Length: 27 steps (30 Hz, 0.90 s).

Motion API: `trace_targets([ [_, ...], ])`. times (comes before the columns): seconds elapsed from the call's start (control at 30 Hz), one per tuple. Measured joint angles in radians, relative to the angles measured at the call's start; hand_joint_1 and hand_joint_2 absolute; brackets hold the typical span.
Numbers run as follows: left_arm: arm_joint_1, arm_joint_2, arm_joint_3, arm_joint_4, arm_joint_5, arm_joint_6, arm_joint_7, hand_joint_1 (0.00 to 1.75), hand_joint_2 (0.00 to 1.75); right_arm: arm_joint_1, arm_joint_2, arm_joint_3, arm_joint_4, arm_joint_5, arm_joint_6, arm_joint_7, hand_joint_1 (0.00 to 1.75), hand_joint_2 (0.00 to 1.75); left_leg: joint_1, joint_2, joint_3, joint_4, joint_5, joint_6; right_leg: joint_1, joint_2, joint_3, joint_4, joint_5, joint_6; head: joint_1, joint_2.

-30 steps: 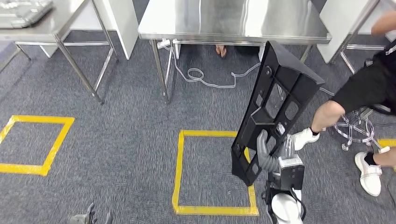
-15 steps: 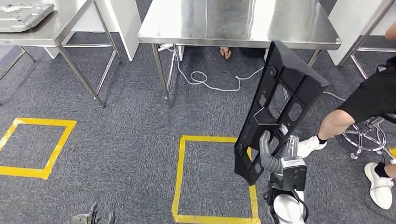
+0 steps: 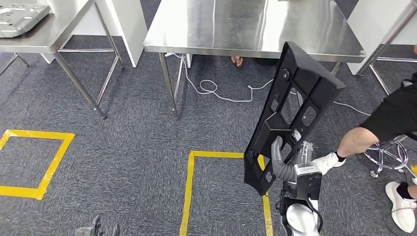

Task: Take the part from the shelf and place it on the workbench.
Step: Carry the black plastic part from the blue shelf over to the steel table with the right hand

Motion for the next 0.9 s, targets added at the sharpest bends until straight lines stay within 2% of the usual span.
trace_targets([
  [0.03,-0.001,0.0,0.0,0.001,-0.001,0.001,0.0,0.0,1.75,0.001,0.0,-0.001,-0.001,0.0,0.0,0.0,1.75,1.75,0.002,-0.001,0.012,-0.003,-0.002,0.004,-0.001,0.0,-0.026,0.046,-0.017,0.0,0.001,0.0],
  [0.1,-0.003,0.0,0.0,0.003,-0.005,0.006,0.0,0.0,1.75,0.005,0.002,-0.002,-0.001,0.0,-0.001,0.0,1.75,1.75,0.001,-0.003,0.023,-0.003,-0.013,0.007,-0.002,0.0,-0.106,0.16,-0.06,-0.001,0.002,0.0],
  [0.13,-0.003,0.0,0.0,0.006,-0.008,0.011,0.0,0.0,1.75,0.009,0.002,-0.003,0.0,0.001,0.0,0.0,1.75,1.75,0.0,-0.006,0.029,-0.003,-0.02,0.007,-0.003,0.0,-0.145,0.199,-0.076,0.001,0.003,0.0],
  [0.17,-0.003,0.0,0.0,0.01,-0.013,0.017,0.0,0.0,1.75,0.011,0.003,-0.004,0.0,0.002,0.001,0.0,1.75,1.75,0.0,-0.008,0.036,-0.002,-0.027,0.007,-0.002,0.0,-0.17,0.208,-0.077,0.006,0.003,0.0],
  [0.2,-0.004,0.0,0.0,0.016,-0.016,0.023,0.0,0.0,1.75,0.012,0.004,-0.006,0.0,0.003,0.002,0.0,1.75,1.75,0.0,-0.011,0.045,-0.002,-0.035,0.005,-0.002,0.0,-0.179,0.184,-0.057,0.015,0.004,0.0],
  [0.23,-0.005,-0.001,0.0,0.022,-0.019,0.028,0.0,0.0,1.75,0.013,0.004,-0.008,0.0,0.004,0.003,0.0,1.75,1.75,-0.001,-0.014,0.057,-0.002,-0.044,0.003,-0.002,0.0,-0.174,0.131,-0.016,0.026,0.004,0.0],
  [0.27,-0.006,-0.001,0.0,0.029,-0.02,0.03,0.0,0.0,1.75,0.013,0.004,-0.01,0.0,0.005,0.004,0.0,1.75,1.75,-0.001,-0.015,0.065,-0.002,-0.054,0.001,-0.002,0.0,-0.163,0.07,0.037,0.031,0.005,0.0],
  [0.3,-0.008,0.0,0.0,0.035,-0.021,0.032,0.0,0.0,1.75,0.012,0.005,-0.012,0.0,0.006,0.005,0.0,1.75,1.75,-0.002,-0.017,0.075,-0.002,-0.062,-0.003,0.0,-0.001,-0.154,0.019,0.072,0.028,0.005,0.0],
  [0.33,-0.009,0.0,0.0,0.039,-0.021,0.032,0.0,0.0,1.75,0.012,0.005,-0.013,0.001,0.006,0.007,0.0,1.75,1.75,-0.003,-0.018,0.079,-0.001,-0.069,-0.007,0.001,-0.002,-0.146,-0.014,0.1,0.018,0.005,0.0],
  [0.37,-0.01,0.0,0.0,0.044,-0.021,0.032,0.0,0.0,1.75,0.012,0.006,-0.014,0.001,0.006,0.008,0.0,1.75,1.75,-0.005,-0.018,0.081,0.0,-0.072,-0.011,0.002,-0.003,-0.144,-0.029,0.113,0.005,0.004,0.0],
  [0.4,-0.011,0.0,0.0,0.047,-0.021,0.032,0.0,0.0,1.75,0.012,0.008,-0.015,0.001,0.006,0.009,-0.001,1.75,1.75,-0.006,-0.018,0.083,0.001,-0.074,-0.013,0.001,-0.004,-0.141,-0.034,0.116,-0.003,0.002,0.0],
  [0.43,-0.011,0.0,0.0,0.049,-0.021,0.033,0.0,0.0,1.75,0.011,0.01,-0.016,0.001,0.007,0.01,-0.002,1.75,1.75,-0.006,-0.017,0.082,0.001,-0.074,-0.012,-0.001,-0.003,-0.137,-0.037,0.127,-0.005,0.002,0.0],
  [0.53,-0.013,-0.001,0.0,0.055,-0.021,0.033,0.0,0.0,1.75,0.007,0.014,-0.018,0.001,0.008,0.012,-0.003,1.75,1.75,-0.005,-0.013,0.085,-0.001,-0.071,-0.007,-0.002,0.0,-0.133,-0.041,0.131,-0.004,0.001,0.0],
  [0.77,-0.02,0.0,0.0,0.062,-0.021,0.033,0.0,0.0,1.75,0.006,0.016,-0.019,0.001,0.008,0.012,-0.003,1.75,1.75,-0.004,-0.009,0.099,-0.019,-0.083,-0.016,0.002,0.001,-0.126,-0.042,0.122,-0.018,0.001,0.0],
  [0.83,-0.02,0.0,0.0,0.064,-0.021,0.034,0.0,0.0,1.75,0.006,0.017,-0.019,0.001,0.007,0.014,-0.002,1.75,1.75,-0.005,-0.009,0.1,-0.017,-0.083,-0.015,-0.002,0.001,-0.124,-0.045,0.125,-0.016,0.001,0.0],
  [0.9,-0.022,0.001,0.0,0.064,-0.021,0.037,0.0,0.0,1.75,0.005,0.02,-0.02,0.0,0.006,0.016,-0.001,1.75,1.75,-0.006,-0.007,0.106,-0.028,-0.073,-0.004,-0.002,0.003,-0.121,-0.053,0.132,-0.009,0.0,0.0],
])
